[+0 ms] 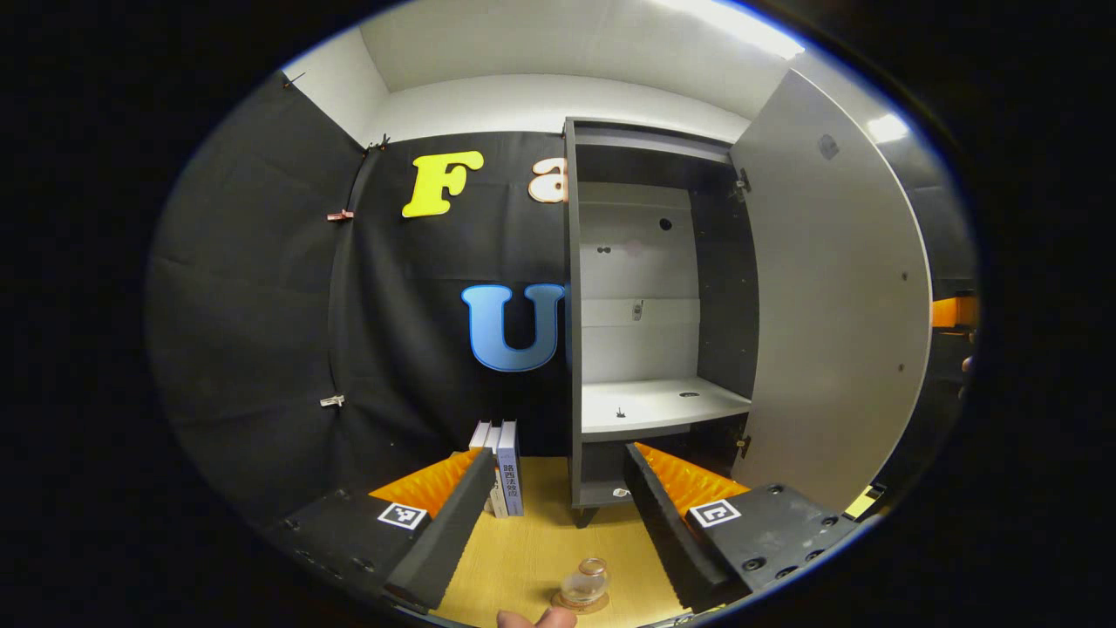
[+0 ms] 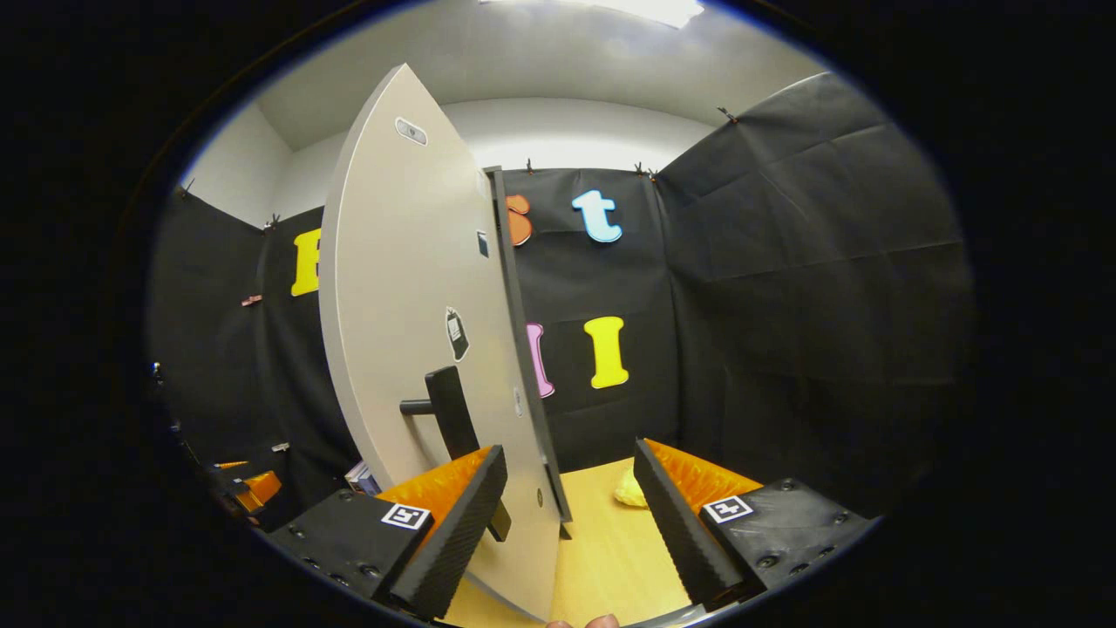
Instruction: Open the cabinet door with the right hand, grasp the bottle in the cabinet with the left hand and place it on the coaster, then close the cabinet door with the right hand.
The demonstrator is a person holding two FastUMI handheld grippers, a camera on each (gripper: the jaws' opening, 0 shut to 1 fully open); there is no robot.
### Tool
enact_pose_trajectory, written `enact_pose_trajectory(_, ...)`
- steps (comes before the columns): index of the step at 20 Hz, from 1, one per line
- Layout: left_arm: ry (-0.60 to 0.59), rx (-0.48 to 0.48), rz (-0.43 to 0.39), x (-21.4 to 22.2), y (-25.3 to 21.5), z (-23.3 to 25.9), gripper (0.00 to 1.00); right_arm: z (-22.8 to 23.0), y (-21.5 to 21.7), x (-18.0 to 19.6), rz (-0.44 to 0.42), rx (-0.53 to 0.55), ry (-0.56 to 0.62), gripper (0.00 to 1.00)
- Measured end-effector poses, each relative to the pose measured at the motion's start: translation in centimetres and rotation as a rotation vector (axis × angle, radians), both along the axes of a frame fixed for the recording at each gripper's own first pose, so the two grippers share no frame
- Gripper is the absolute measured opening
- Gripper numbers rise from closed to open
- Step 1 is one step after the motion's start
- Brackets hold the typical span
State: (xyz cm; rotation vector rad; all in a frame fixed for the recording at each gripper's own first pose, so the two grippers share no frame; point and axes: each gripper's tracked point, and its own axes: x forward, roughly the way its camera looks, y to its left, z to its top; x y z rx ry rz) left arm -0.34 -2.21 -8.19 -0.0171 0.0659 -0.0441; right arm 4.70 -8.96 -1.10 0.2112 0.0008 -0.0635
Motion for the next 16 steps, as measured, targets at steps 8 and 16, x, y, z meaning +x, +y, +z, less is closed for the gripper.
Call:
enact_pose_trajectory(8, -0.003, 0.013, 0.028, -0.4, 0.6, 0.3, 0.94, -0.2, 7.8, 1.6, 0.16, 0.039, -0.004, 0.98)
enact_pose_trajectory(16, -0.012, 0.021, 0.042, -0.8, 1.1, 1.2, 0.94, -0.6, 13.7, 3.0, 0.283, 0.03, 0.009, 0.98)
